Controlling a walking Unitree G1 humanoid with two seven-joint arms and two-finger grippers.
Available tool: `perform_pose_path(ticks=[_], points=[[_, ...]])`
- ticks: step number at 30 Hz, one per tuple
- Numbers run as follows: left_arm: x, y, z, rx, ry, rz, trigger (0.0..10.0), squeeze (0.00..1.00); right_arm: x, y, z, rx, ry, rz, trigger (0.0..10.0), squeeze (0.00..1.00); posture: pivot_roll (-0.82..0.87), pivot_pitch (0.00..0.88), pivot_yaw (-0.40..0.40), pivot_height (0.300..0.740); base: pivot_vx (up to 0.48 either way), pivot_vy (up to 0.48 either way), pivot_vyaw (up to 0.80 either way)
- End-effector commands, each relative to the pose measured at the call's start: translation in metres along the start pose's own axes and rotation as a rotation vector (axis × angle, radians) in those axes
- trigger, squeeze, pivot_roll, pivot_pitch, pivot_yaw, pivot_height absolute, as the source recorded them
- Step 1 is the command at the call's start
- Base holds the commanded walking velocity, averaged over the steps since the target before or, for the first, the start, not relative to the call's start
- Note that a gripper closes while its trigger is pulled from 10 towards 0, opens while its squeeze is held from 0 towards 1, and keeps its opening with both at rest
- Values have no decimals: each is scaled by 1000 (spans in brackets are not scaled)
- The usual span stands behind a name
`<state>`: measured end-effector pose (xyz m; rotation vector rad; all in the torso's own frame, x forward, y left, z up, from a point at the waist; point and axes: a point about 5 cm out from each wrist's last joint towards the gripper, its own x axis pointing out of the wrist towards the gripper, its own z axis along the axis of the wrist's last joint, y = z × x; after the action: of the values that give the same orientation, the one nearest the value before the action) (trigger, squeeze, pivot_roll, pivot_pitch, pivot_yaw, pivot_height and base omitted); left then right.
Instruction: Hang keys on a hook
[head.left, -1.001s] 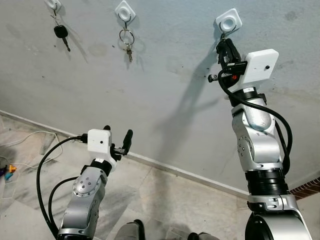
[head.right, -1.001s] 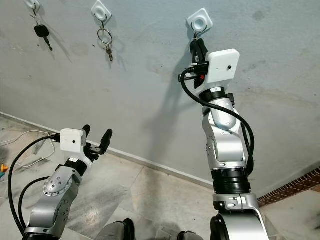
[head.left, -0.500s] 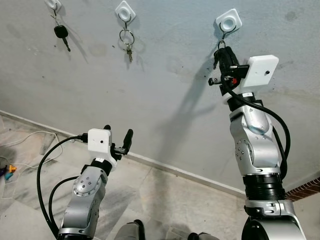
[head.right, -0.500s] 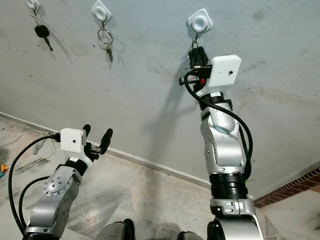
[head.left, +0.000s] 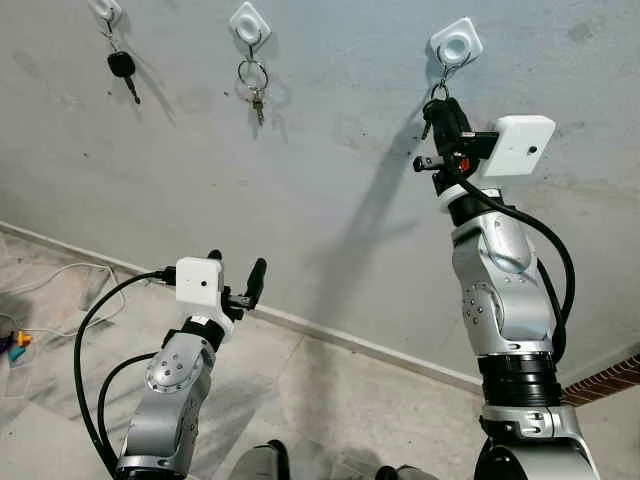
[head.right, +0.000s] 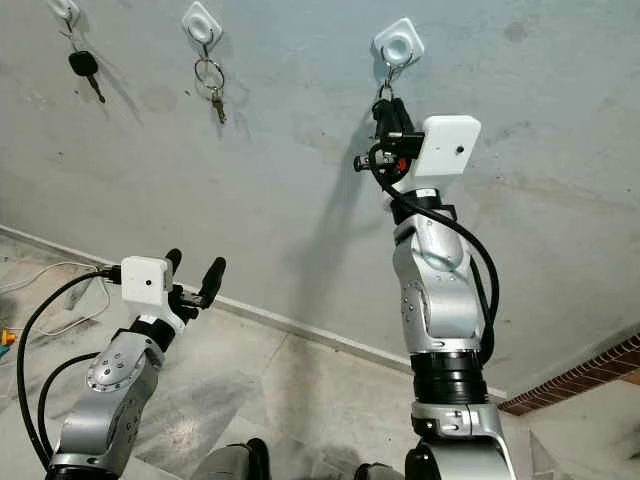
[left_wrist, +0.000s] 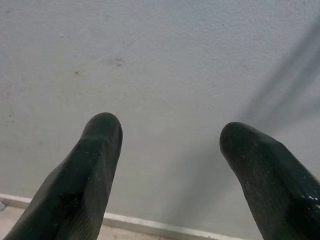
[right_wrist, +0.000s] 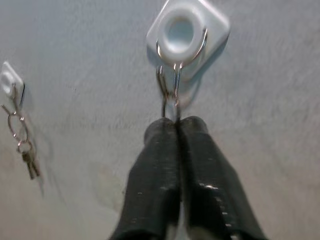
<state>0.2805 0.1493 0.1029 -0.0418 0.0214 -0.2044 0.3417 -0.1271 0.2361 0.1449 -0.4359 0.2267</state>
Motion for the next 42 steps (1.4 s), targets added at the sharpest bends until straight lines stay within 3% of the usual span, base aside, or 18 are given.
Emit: perform_pose_path(ticks=[1, 10, 21, 23, 29, 34, 42], points=[[-2, 3, -5, 5, 22, 3, 10000, 0, -6, 4, -13, 27, 66, 12, 10000, 1000, 60, 157, 69, 740, 0, 0, 0], [-3, 3, -8, 1, 31, 4, 10000, 0, -8, 6, -15, -6, 69, 23, 10000, 1000, 58, 156, 68, 740, 0, 0, 0], [-3, 2, -7, -6, 26, 22, 10000, 0, -23, 14, -17, -112, 59, 41, 10000, 1000, 48, 158, 62, 740, 0, 0, 0], [-1, 4, -8, -60, 41, 61, 10000, 0, -27, 14, -18, -123, 64, 32, 10000, 1000, 45, 159, 59, 740, 0, 0, 0], [3, 2, 0, -92, 25, 82, 10000, 0, -32, 10, -20, -101, 84, -35, 10000, 1000, 42, 159, 55, 740, 0, 0, 0], [6, -1, 10, -102, -12, 89, 10000, 0, -37, 5, -17, -230, 74, -75, 10000, 1000, 35, 157, 49, 740, 0, 0, 0], [10, -9, 18, -73, -54, 71, 10000, 0, -43, -3, -17, -267, 87, -85, 10000, 1000, 18, 151, 29, 740, 0, 0, 0]])
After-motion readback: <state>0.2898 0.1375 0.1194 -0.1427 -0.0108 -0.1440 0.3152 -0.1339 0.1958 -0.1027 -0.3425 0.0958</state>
